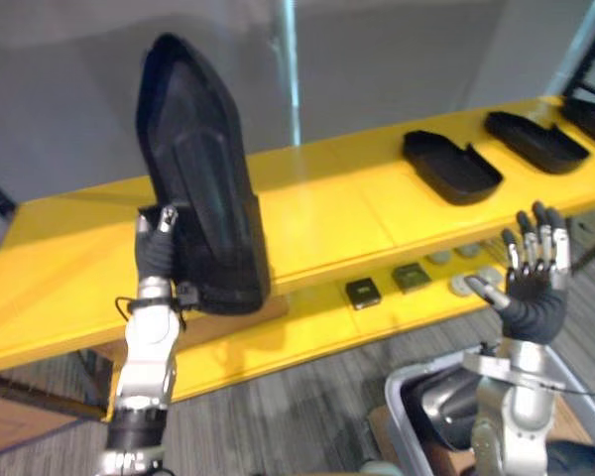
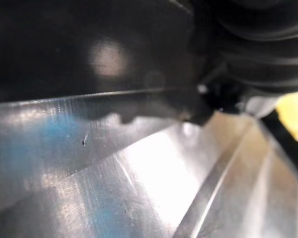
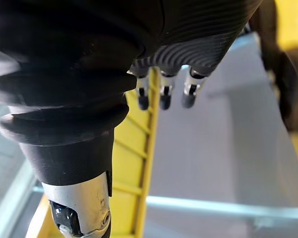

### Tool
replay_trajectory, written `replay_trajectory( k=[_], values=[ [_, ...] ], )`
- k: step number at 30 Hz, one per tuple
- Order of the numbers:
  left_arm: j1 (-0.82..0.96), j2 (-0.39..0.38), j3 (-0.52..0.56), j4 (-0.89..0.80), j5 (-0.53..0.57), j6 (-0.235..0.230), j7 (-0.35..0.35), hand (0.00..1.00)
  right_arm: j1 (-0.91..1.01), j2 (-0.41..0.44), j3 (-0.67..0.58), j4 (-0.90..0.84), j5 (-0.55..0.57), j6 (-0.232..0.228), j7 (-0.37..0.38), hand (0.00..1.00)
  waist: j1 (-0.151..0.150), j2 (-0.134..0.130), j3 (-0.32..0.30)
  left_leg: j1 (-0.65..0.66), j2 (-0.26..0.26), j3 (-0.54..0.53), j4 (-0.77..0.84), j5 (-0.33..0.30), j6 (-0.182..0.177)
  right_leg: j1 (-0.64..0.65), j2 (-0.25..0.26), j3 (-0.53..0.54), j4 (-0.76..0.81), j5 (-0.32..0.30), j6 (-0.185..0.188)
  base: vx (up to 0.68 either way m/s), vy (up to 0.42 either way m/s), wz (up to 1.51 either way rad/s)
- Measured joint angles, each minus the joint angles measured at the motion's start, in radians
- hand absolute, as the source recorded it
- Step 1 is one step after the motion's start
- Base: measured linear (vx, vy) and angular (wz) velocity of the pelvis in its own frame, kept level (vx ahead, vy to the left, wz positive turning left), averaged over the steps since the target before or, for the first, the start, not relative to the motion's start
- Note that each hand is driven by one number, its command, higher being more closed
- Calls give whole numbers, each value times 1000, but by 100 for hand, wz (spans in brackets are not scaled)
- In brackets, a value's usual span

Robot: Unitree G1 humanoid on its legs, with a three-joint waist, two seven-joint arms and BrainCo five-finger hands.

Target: Walk over and take plastic housings, then place them on the shelf

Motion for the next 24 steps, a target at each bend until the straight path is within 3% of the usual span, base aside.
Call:
replay_trajectory(
  k=[4,8,12,17,20,24],
  values=[
    [-212,85,4,208,-51,113,33,100,64,-1,72,-3,30,20,70,0,-52,31,18,0,-3,28,0,0,0,-19,1,37,-2,9,2,8,17,-22],
    [-408,147,-14,374,-78,224,49,100,90,-12,188,-26,29,57,129,0,-71,60,35,2,3,47,0,0,0,-29,10,55,-1,12,1,4,-2,-16],
    [-520,210,-88,504,-82,331,14,100,78,-44,236,-26,28,86,125,0,-93,74,42,6,5,48,0,0,0,-30,11,67,-2,11,0,0,7,-5],
    [-541,211,-139,699,-82,484,-53,100,76,-96,262,-26,27,104,63,0,-127,81,56,8,8,49,0,0,0,-36,12,78,3,11,-1,-9,5,-6],
    [-533,210,-161,758,-109,528,-72,100,72,-110,274,-26,26,117,39,0,-143,76,62,1,11,49,5,0,0,-44,12,79,10,10,-2,0,0,0],
    [-524,209,-162,784,-128,543,-65,100,65,-111,280,-26,8,127,11,0,-145,72,82,3,12,63,10,0,0,-57,14,96,23,9,-3,-27,2,-10]
  ],
)
